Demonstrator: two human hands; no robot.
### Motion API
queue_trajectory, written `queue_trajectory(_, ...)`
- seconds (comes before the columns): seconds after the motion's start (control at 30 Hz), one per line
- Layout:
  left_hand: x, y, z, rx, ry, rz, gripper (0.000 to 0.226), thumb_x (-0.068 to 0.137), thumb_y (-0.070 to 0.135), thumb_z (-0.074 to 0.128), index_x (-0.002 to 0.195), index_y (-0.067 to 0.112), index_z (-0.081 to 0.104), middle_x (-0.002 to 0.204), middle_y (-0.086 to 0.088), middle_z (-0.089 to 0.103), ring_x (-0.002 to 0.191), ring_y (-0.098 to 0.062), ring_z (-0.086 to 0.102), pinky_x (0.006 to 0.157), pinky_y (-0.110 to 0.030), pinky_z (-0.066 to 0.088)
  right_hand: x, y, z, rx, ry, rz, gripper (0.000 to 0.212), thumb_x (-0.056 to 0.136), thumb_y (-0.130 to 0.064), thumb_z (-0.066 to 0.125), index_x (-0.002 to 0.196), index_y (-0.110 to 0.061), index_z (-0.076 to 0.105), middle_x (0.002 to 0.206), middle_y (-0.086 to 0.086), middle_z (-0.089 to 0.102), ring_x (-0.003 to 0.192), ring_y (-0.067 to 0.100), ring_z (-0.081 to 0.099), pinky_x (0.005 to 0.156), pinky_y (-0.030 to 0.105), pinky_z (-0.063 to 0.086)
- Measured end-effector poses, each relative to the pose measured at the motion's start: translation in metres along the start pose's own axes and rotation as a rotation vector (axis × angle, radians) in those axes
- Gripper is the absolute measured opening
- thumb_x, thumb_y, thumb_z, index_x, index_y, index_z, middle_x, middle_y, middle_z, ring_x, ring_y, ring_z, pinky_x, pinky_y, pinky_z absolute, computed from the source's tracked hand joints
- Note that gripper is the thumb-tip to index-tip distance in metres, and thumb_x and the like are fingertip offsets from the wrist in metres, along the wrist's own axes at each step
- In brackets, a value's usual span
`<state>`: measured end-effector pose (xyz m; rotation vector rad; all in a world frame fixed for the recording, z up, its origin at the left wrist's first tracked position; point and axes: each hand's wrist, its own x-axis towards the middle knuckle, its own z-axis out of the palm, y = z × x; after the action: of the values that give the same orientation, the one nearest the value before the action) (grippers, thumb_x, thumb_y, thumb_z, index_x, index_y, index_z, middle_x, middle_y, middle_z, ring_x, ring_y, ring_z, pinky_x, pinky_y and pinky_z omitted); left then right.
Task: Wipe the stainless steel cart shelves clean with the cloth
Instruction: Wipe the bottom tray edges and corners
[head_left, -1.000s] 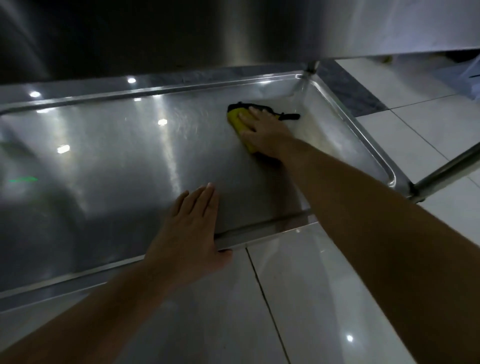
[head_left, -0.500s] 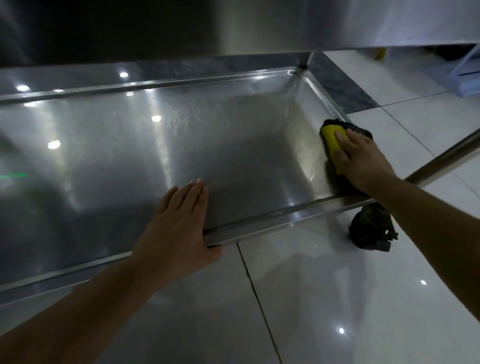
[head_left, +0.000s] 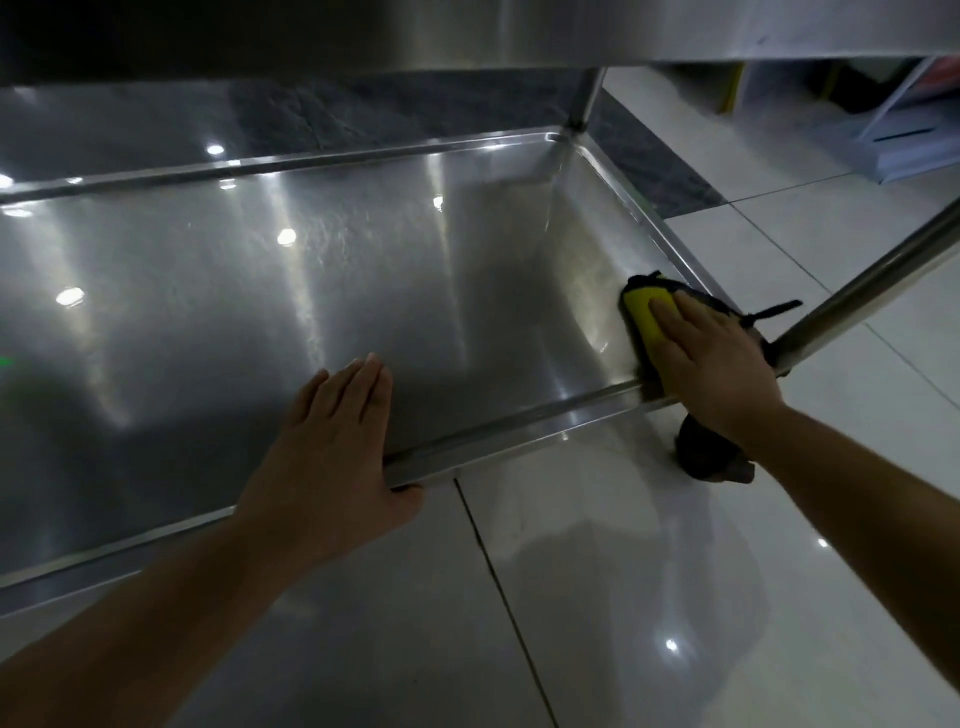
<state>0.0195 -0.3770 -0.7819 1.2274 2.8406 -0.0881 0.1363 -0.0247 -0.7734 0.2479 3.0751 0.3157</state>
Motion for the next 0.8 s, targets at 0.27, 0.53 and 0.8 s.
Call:
queue_trajectory(0.27, 0.002, 0.001, -0.003, -0.012, 0.014, -0.007, 0.103, 0.058, 0.064, 0.042, 0.137, -0.004, 0.043, 0.143, -0.020, 0.041, 0.131, -0.034, 0.038, 0.111, -0.043, 0.022, 0.112, 0.015, -0.015, -0.046, -0.171, 0.123, 0.071, 0.090, -0.035, 0.043, 0.149, -0.006, 0.016, 0.152, 0.021, 0.021, 0.139, 0.046, 0.019, 0.111, 0.061, 0.022)
queue_trajectory(0.53, 0.002, 0.001, -0.003, 0.003, 0.002, -0.002, 0.104, 0.058, 0.065, 0.043, 0.137, -0.003, 0.043, 0.143, -0.020, 0.041, 0.131, -0.033, 0.039, 0.111, -0.043, 0.021, 0.146, -0.135, -0.030, 0.148, 0.047, -0.147, 0.060, 0.094, -0.034, 0.013, 0.151, -0.019, 0.024, 0.157, 0.011, 0.022, 0.143, 0.036, 0.020, 0.115, 0.053, 0.019)
queue_trajectory(0.8, 0.000, -0.003, -0.002, -0.006, -0.013, 0.009, 0.106, 0.062, 0.068, 0.042, 0.143, 0.001, 0.034, 0.148, -0.016, 0.034, 0.136, -0.029, 0.031, 0.114, -0.037, 0.012, 0.142, -0.126, -0.030, 0.274, 0.050, -0.192, 0.052, 0.101, -0.038, 0.032, 0.152, -0.029, 0.020, 0.160, 0.002, 0.013, 0.147, 0.025, 0.012, 0.118, 0.039, 0.009)
